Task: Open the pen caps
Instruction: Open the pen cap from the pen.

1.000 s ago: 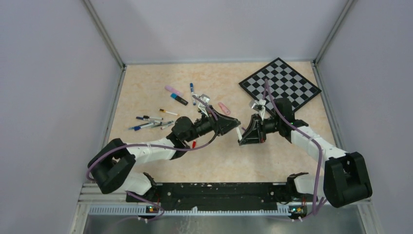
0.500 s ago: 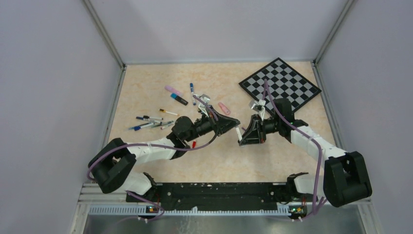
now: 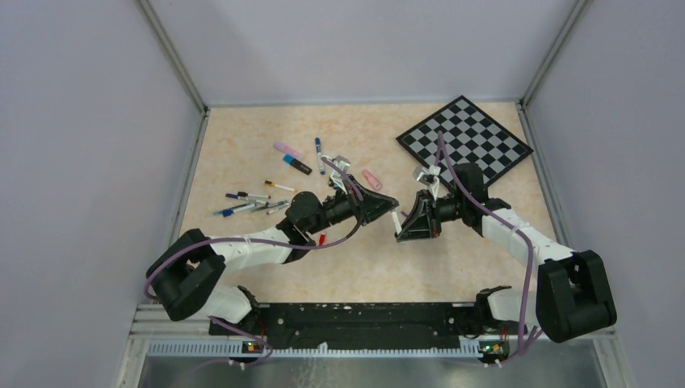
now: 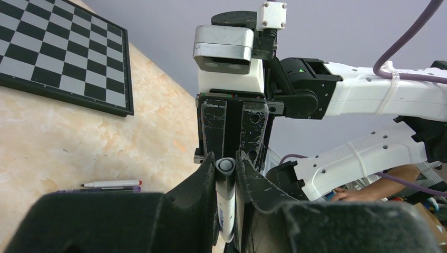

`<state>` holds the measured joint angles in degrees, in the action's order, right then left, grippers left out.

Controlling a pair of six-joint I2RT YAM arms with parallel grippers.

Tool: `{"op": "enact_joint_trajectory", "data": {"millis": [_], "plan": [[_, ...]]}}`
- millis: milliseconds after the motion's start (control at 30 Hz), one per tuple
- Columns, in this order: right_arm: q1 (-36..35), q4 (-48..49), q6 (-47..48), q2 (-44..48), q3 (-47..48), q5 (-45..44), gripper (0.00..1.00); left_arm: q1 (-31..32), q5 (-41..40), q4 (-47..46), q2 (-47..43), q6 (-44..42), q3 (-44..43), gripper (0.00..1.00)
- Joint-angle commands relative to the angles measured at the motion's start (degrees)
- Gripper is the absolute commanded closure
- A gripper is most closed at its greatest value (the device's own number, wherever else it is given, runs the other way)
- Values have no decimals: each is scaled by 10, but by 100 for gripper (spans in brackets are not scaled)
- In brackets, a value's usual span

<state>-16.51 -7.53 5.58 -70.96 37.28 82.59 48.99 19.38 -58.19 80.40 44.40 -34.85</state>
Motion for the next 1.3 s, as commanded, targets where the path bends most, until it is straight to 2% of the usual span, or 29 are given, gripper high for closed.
{"op": "enact_joint_trajectory", "data": {"millis": [0,267,700,767,833,933,1067,1167,1267], "plan": [[-6,3,14,-5,22,-1,100,2,23,-22,-1,2,-22,77],[-6,4,13,-6,23,-2,100,1,26,-21,1,7,-21,73],[-6,3,11,-9,24,-2,100,1,36,-25,15,23,-25,73],[-6,3,11,-10,24,-2,100,1,34,-25,17,24,-26,76],[-6,3,11,-10,24,-3,100,1,33,-27,14,22,-25,83],[-6,4,11,-11,24,-2,100,1,28,-27,10,14,-28,100],[-6,26,-14,-17,16,5,100,-13,-2,-1,-13,-9,-48,100],[-10,102,-92,-21,-3,22,100,-70,-16,51,-39,-30,-97,100],[-17,138,-127,-27,-13,24,100,-133,-38,65,-51,-24,-145,100]]}}
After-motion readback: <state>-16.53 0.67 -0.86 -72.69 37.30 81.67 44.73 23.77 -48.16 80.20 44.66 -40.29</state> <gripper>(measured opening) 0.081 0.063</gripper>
